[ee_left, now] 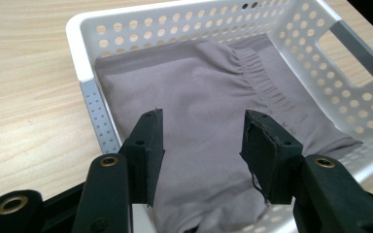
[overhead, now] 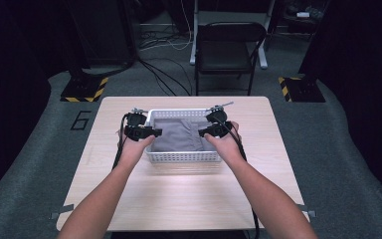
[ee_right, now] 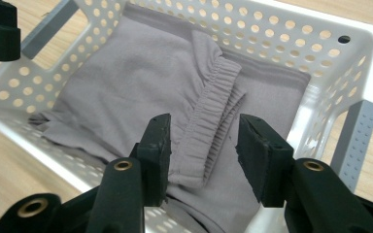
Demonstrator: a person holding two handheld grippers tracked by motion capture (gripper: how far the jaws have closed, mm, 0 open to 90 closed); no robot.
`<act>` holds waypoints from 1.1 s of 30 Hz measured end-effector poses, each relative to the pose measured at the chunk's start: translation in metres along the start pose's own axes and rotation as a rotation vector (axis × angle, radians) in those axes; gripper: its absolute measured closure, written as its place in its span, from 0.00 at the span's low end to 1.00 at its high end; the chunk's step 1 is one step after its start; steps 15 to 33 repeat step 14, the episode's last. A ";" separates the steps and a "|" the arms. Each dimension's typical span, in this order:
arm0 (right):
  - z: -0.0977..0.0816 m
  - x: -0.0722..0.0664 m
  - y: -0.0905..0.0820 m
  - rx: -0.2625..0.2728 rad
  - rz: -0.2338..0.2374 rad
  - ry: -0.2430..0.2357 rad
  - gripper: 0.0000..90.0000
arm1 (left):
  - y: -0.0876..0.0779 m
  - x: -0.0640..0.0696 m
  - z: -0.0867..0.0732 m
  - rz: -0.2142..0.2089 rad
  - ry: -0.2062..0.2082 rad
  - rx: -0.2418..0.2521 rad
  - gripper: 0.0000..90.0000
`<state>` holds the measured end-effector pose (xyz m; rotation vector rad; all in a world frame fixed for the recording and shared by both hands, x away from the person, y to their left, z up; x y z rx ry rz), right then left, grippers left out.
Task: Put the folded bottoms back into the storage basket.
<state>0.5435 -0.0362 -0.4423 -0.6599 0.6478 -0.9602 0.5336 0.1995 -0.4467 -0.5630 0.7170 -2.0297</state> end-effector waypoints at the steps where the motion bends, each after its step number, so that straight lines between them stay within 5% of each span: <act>1: -0.001 0.000 -0.003 0.003 0.007 -0.004 0.61 | -0.003 0.001 0.000 -0.007 -0.001 0.005 0.56; 14: -0.016 0.012 -0.032 0.027 0.016 -0.033 0.59 | -0.038 0.000 -0.019 -0.060 -0.017 0.033 0.55; 33: -0.016 0.012 -0.032 0.027 0.016 -0.033 0.59 | -0.038 0.000 -0.019 -0.060 -0.017 0.033 0.55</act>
Point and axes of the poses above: each handheld gripper's, and its own axes: y roughly forward along the jaws, z roughly out of its top, x roughly to its right, the point moved 6 cm from there along y, roughly forward along the jaws, and after that the axes turned 7 degrees about y, right-handed, at the moved point
